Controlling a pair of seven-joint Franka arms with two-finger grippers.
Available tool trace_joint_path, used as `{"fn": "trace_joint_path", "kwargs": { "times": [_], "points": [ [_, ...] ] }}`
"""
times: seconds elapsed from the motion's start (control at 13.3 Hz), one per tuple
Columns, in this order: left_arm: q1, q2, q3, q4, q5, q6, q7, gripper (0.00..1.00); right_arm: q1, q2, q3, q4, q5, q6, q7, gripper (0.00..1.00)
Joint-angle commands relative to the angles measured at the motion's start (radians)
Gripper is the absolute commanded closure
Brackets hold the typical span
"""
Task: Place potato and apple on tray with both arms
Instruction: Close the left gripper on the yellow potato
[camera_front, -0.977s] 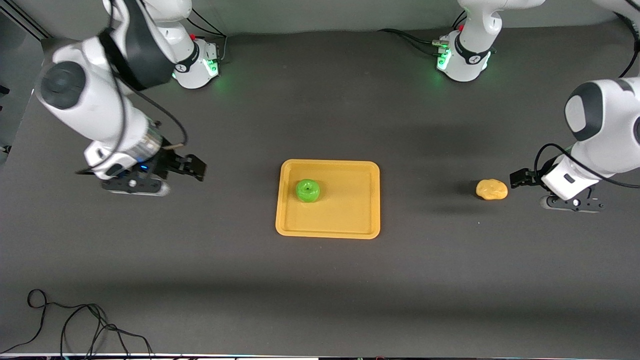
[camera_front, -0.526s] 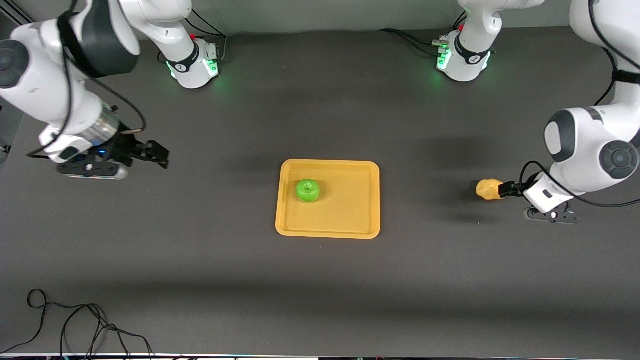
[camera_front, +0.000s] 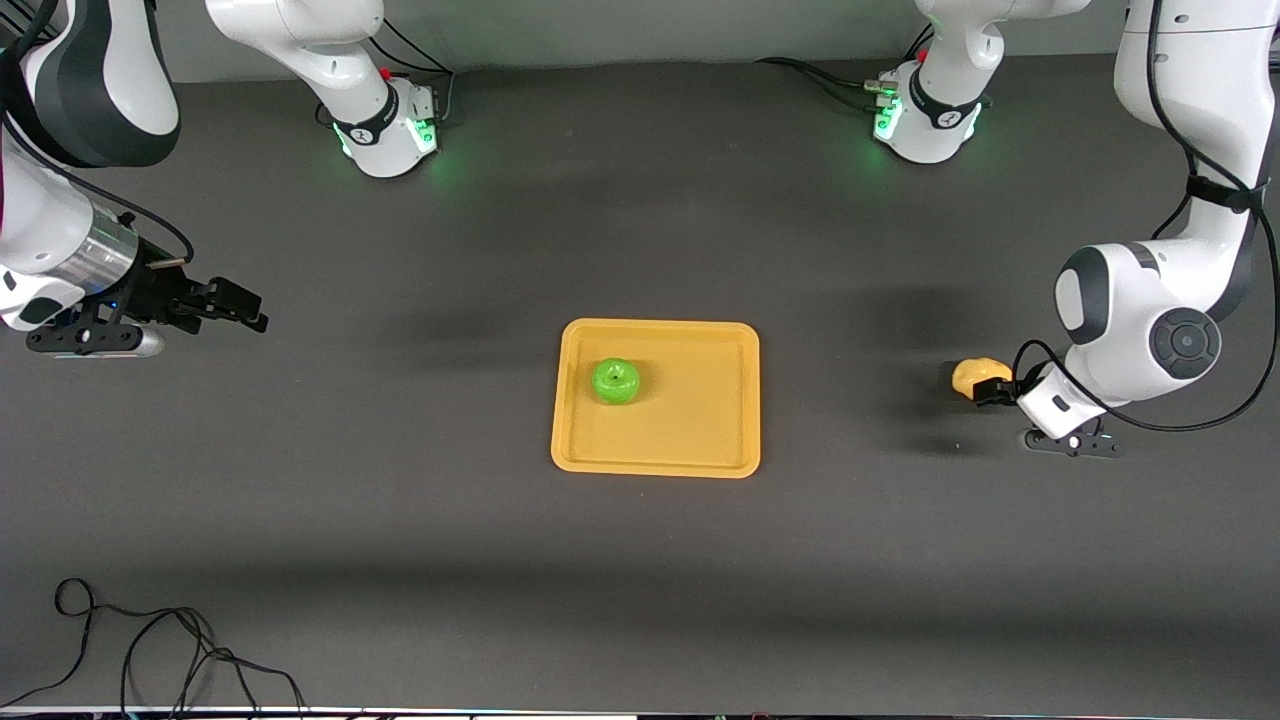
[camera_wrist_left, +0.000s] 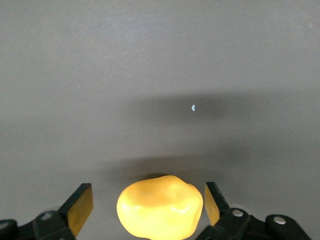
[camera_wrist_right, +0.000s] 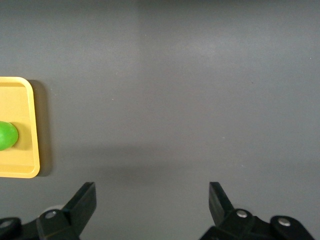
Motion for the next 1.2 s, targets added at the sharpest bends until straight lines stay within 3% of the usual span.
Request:
{"fn": "trace_joint_path", "kwargs": {
  "times": [0.0,0.23,0.53,0.83,1.13],
  "points": [
    [0.002,-0.038,0.005,-0.019,-0.010,-0.045,-0.267,0.00,0.009,-0.049,-0.023,-0.022,0.006,-0.003,-0.031,0.00],
    [-0.028,-0.045,0.003,-0.020,-0.010,-0.059,-0.715,0.00,0.009,-0.055,-0.023,-0.017,-0.013,-0.001,-0.028,0.00],
    [-0.044,-0.061,0.003,-0.074,-0.008,-0.034,-1.089,0.00,0.010,-0.051,-0.023,-0.020,-0.013,0.007,-0.028,0.00],
    [-0.027,-0.146,0.008,-0.259,-0.004,0.128,-1.197,0.00,0.018,-0.049,-0.023,-0.025,-0.011,0.007,-0.028,0.00],
    [-0.027,-0.127,0.006,-0.367,-0.004,0.352,-1.303,0.00,0.026,-0.048,-0.023,-0.028,-0.011,0.005,-0.028,0.00]
  ]
}}
